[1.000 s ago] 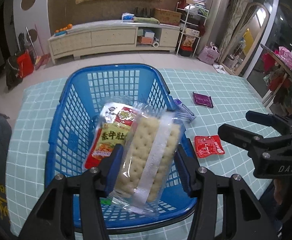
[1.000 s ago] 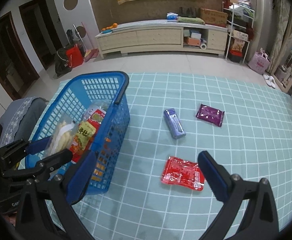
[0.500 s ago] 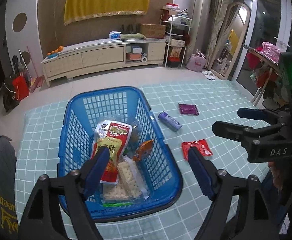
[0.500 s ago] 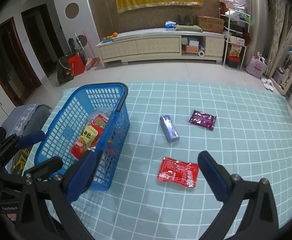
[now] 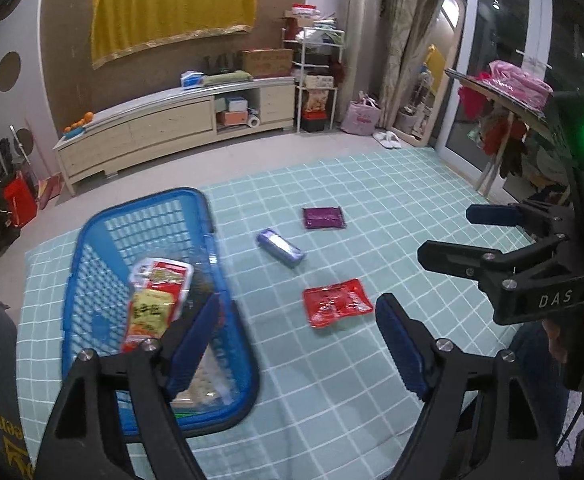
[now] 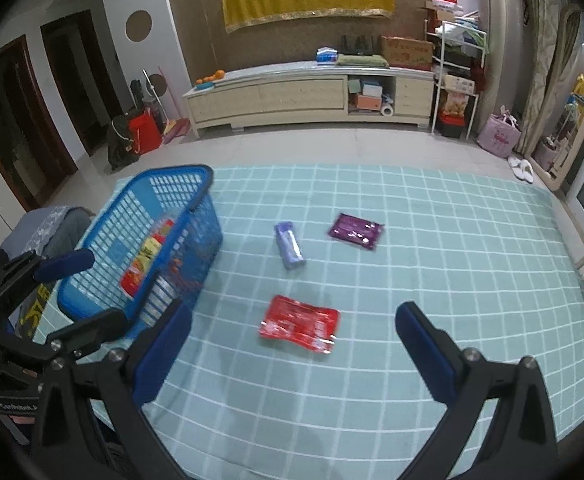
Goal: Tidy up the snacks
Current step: 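Move both tools away from the basket toward the red pouch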
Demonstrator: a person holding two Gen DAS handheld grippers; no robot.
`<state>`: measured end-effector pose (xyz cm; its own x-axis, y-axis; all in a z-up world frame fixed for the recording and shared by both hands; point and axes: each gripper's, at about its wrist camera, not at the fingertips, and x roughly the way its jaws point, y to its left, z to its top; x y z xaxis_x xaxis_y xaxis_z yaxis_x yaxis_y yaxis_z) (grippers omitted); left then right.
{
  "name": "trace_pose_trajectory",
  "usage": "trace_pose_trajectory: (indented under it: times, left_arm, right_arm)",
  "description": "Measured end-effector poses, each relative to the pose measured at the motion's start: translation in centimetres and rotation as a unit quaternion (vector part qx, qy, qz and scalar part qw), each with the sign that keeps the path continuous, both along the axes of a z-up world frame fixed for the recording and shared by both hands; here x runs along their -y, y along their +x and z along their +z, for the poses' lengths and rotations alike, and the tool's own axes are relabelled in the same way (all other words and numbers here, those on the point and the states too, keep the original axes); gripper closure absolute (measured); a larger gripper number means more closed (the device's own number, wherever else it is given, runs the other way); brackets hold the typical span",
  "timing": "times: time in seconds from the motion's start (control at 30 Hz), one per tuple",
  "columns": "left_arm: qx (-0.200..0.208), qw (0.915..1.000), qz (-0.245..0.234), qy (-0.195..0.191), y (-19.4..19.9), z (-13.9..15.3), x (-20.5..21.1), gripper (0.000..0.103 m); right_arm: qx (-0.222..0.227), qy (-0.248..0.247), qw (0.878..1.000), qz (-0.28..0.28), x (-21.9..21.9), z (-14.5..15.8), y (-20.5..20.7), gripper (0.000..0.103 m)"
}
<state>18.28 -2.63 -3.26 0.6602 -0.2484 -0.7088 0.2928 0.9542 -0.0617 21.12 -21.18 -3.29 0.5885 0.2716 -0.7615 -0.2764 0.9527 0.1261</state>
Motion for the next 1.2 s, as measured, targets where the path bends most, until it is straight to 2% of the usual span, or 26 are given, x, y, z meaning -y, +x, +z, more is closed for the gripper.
trace_pose_trajectory:
  times: [0.27, 0.43, 0.53, 0.7, 0.83, 1.0, 1.2]
  left_arm:
    - [-0.02, 0.9995, -0.022, 0.008, 0.9, -1.8, 3.9, 0.024]
    - [-0.03, 0.9987, -0.035, 0.021, 1.0, -3.0, 5.9, 0.024]
    - [-0.036, 0.9981, -0.037, 0.032, 1.0, -4.0, 7.0, 0.024]
    - [-0.062, 0.9977, -0.016, 0.021, 1.1, -6.3, 7.7, 0.024]
    - [-0.072, 0.997, 0.004, 0.027, 1.1, -8.1, 8.4, 0.024]
    - [-0.094, 0.9944, 0.038, 0.03, 1.4, -10.1, 8.5, 0.024]
    - [-0.113, 0.9902, 0.077, 0.029, 2.5, -11.7, 7.6, 0.024]
  right_arm:
    - [-0.015, 0.001, 1.0, 0.013, 3.3, -2.0, 0.3, 0.0]
    - [-0.008, -0.021, 0.998, 0.06, 4.3, -3.3, 0.7, 0.0]
    - [-0.011, -0.018, 0.996, 0.09, 5.1, -4.3, 1.0, 0.0]
    - [-0.016, -0.021, 0.989, 0.148, 6.1, -6.6, 2.0, 0.0]
    - [-0.007, -0.031, 0.977, 0.211, 6.0, -8.4, 2.6, 0.0]
    - [-0.007, -0.035, 0.955, 0.295, 4.7, -11.1, 3.7, 0.001]
    - [-0.019, -0.049, 0.931, 0.361, 2.1, -13.5, 4.9, 0.002]
